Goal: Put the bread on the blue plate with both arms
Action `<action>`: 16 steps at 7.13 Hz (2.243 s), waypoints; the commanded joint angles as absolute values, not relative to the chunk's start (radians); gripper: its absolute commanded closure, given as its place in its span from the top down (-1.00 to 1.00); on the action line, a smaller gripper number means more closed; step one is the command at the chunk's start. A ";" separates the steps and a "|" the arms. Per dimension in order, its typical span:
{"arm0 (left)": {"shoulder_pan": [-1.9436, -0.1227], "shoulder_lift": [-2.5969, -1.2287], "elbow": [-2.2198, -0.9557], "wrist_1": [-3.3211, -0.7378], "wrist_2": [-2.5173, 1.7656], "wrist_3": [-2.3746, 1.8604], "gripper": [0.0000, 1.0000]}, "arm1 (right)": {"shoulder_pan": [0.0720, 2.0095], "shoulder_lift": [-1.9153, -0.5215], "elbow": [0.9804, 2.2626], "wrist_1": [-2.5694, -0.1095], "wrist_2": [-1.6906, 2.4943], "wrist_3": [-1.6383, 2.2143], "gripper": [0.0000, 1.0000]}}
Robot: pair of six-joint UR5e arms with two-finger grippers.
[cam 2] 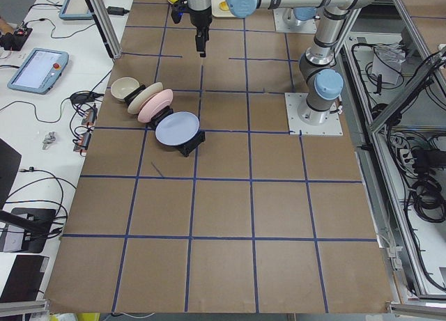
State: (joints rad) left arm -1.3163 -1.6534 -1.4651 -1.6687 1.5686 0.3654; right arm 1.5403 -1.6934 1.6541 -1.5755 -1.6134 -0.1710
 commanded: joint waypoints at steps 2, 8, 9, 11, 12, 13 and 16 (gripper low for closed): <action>-1.145 -1.790 -1.451 -1.593 1.529 0.666 1.00 | 1.504 -1.692 1.745 -1.650 -1.612 -0.182 0.83; -1.023 -2.132 -1.304 -1.399 1.474 0.899 1.00 | 0.991 -1.528 2.184 -2.155 -1.514 -0.804 0.84; -1.017 -2.169 -1.295 -1.399 1.460 0.899 1.00 | 0.991 -1.497 2.186 -2.183 -1.514 -0.804 0.84; -1.015 -2.197 -1.293 -1.372 1.460 0.891 1.00 | 0.992 -1.451 2.187 -2.227 -1.516 -0.802 0.84; -1.015 -2.207 -1.293 -1.344 1.457 0.888 1.00 | 0.992 -1.430 2.189 -2.227 -1.517 -0.801 0.84; -1.015 -2.215 -1.295 -1.344 1.456 0.884 1.00 | 0.992 -1.424 2.189 -2.230 -1.517 -0.801 0.84; -1.015 -2.237 -1.293 -1.344 1.436 0.879 0.98 | 0.994 -1.421 2.226 -2.233 -1.522 -0.796 0.84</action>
State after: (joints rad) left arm -1.0155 -2.2327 -1.2934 -1.3439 1.4417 0.8803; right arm 0.9937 -1.4229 2.2103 -2.2263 -1.5215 -0.7970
